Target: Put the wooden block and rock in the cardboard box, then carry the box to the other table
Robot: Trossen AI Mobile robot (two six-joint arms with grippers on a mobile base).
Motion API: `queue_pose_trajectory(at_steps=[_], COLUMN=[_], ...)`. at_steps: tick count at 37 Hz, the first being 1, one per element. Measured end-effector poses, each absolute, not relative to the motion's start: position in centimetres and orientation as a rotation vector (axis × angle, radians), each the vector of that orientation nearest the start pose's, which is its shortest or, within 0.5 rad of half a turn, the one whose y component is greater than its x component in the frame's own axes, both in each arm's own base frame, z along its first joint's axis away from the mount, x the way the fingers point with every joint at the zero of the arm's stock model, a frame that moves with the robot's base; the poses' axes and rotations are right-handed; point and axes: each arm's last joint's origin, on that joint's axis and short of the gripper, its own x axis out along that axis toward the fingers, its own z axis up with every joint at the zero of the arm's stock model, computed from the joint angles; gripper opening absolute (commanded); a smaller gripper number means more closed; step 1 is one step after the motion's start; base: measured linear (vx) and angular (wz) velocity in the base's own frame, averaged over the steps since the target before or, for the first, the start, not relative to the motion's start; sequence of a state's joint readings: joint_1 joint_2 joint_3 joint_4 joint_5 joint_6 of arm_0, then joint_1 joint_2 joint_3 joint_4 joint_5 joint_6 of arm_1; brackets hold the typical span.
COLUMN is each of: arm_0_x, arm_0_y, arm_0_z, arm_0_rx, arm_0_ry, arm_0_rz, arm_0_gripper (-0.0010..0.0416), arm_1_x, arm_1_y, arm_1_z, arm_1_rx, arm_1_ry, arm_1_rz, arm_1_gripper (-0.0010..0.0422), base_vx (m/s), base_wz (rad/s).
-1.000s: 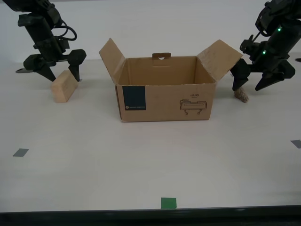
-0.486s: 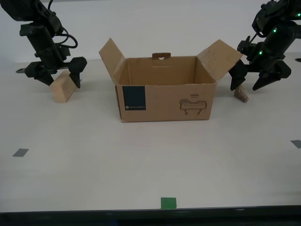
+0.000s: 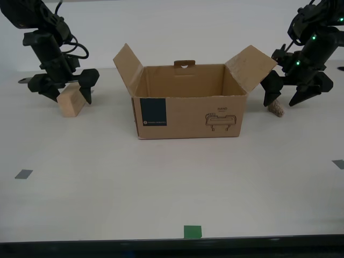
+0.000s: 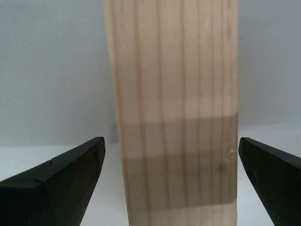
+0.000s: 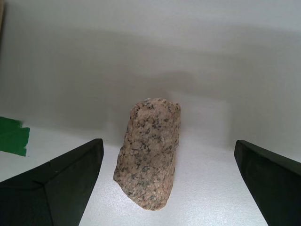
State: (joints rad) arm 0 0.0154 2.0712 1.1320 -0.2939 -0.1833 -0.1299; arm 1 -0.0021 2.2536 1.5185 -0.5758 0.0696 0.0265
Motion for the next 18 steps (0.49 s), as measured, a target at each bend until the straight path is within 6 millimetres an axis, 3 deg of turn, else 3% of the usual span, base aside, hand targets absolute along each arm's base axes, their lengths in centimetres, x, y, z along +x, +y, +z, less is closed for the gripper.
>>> queue_pose_trajectory(at_steps=[18], arm_0_x=[37.22], arm_0_y=[1.16], arm_0_z=[8.23], arm_0_rx=[-0.012], arm_0_ry=[1.208], arm_0_rz=[0.254], arm_0_gripper=[0.038], arm_1_x=[43.46], arm_1_y=[-0.42], arm_1_z=[9.61], arm_1_rx=[-0.083], arm_1_ry=[1.3], arm_1_rz=[-0.09], arm_1_gripper=[0.0389], base_vx=[0.0], base_wz=[0.0])
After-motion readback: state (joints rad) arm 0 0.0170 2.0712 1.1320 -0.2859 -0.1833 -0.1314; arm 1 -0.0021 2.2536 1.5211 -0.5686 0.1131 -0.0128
